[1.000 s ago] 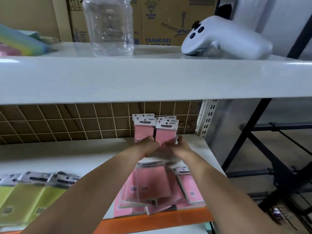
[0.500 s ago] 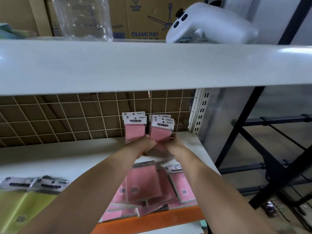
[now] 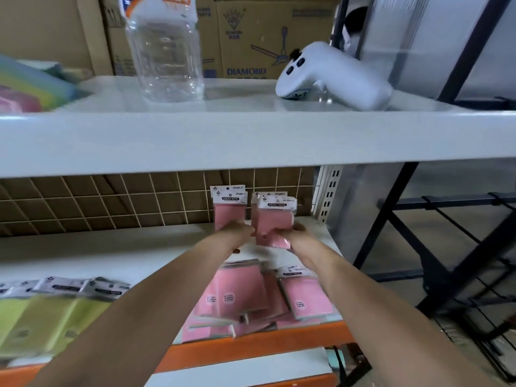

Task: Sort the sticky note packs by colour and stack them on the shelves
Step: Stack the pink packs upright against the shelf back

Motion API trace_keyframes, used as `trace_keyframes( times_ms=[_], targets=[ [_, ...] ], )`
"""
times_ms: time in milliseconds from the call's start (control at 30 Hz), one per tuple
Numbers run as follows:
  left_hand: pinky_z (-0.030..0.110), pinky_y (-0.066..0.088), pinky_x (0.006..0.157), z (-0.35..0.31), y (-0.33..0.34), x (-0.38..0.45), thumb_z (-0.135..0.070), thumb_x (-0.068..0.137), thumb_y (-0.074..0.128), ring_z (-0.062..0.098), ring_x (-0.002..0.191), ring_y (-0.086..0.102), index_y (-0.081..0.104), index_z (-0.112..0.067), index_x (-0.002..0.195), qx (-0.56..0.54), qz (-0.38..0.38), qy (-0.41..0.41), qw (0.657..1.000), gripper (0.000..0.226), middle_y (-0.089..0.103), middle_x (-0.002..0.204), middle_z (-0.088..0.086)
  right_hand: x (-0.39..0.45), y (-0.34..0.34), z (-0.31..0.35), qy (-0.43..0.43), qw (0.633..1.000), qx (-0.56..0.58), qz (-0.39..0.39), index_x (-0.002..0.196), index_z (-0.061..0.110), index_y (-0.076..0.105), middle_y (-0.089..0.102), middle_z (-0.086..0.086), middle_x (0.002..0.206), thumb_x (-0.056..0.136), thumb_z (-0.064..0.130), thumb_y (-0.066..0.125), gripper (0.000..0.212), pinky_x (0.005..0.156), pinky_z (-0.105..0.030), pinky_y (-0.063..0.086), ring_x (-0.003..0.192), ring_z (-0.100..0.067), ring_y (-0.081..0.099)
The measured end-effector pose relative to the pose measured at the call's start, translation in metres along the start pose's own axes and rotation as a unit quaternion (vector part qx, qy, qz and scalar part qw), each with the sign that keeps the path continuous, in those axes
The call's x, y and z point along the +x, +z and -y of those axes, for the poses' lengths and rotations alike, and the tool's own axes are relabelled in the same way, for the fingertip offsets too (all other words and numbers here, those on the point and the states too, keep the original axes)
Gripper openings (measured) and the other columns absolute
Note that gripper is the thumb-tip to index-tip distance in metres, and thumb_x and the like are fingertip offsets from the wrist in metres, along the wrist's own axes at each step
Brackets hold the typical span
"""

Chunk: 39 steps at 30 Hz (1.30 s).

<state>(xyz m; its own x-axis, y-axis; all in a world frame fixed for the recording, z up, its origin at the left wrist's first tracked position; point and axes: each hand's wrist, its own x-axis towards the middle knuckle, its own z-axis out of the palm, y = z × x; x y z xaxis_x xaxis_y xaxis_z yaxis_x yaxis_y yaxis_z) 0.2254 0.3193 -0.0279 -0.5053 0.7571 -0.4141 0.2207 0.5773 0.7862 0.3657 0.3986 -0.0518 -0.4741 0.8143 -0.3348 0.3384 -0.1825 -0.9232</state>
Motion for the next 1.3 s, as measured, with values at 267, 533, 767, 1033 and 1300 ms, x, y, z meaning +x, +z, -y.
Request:
trace_keyframes(
  times_ms=[267, 533, 767, 1033, 1300],
  targets=[
    [0.026, 0.042, 0.057, -0.008, -0.013, -0.035, -0.021, 0.097, 0.047, 0.015, 0.064, 0.056, 0.06, -0.013, 0.088, -0.143, 0.013, 0.001, 0.99, 0.017, 0.063, 0.074, 0.002, -0.043, -0.012, 0.018, 0.036, 0.994, 0.067, 0.073, 0.122, 0.015, 0.059, 0.061, -0.003, 0.126, 0.085, 0.025, 0.071, 0.041, 0.088, -0.034, 0.05, 0.119, -0.02, 0.052],
    [0.027, 0.051, 0.052, -0.002, -0.013, -0.074, -0.014, 0.098, 0.048, 0.021, 0.064, 0.065, 0.061, -0.004, 0.099, -0.267, 0.054, 0.04, 0.961, 0.016, 0.066, 0.079, 0.012, -0.068, -0.012, 0.021, 0.043, 0.988, 0.132, 0.073, 0.119, 0.005, 0.053, 0.062, -0.012, 0.117, 0.089, 0.013, 0.067, 0.034, 0.09, -0.036, 0.054, 0.106, -0.021, 0.061],
    [0.024, 0.052, 0.044, 0.018, -0.016, -0.097, -0.005, 0.085, 0.06, 0.023, 0.061, 0.062, 0.052, 0.003, 0.116, -0.266, 0.024, 0.004, 0.964, 0.033, 0.063, 0.094, 0.021, -0.096, -0.014, 0.014, 0.039, 0.984, 0.141, 0.105, 0.11, 0.0, 0.059, 0.067, -0.018, 0.107, 0.094, 0.009, 0.059, 0.018, 0.072, -0.034, 0.06, 0.086, -0.025, 0.068],
    [0.025, 0.05, 0.043, 0.037, -0.025, -0.116, -0.002, 0.084, 0.055, 0.024, 0.052, 0.062, 0.056, 0.002, 0.092, -0.229, 0.013, -0.003, 0.973, 0.009, 0.063, 0.071, 0.016, -0.104, -0.027, -0.001, 0.045, 0.989, 0.126, 0.059, 0.103, 0.006, 0.06, 0.07, -0.016, 0.1, 0.096, 0.007, 0.054, 0.009, 0.087, -0.041, 0.055, 0.094, -0.024, 0.067],
    [0.024, 0.05, 0.04, 0.047, -0.034, -0.119, -0.003, 0.082, 0.057, 0.025, 0.042, 0.061, 0.053, 0.002, 0.091, -0.175, -0.015, -0.05, 0.983, 0.011, 0.061, 0.07, 0.021, -0.11, -0.041, -0.016, 0.081, 0.997, 0.005, 0.011, 0.119, 0.002, 0.051, 0.067, -0.018, 0.108, 0.096, 0.006, 0.052, 0.024, 0.079, -0.035, 0.057, 0.097, -0.022, 0.065]
  ],
)
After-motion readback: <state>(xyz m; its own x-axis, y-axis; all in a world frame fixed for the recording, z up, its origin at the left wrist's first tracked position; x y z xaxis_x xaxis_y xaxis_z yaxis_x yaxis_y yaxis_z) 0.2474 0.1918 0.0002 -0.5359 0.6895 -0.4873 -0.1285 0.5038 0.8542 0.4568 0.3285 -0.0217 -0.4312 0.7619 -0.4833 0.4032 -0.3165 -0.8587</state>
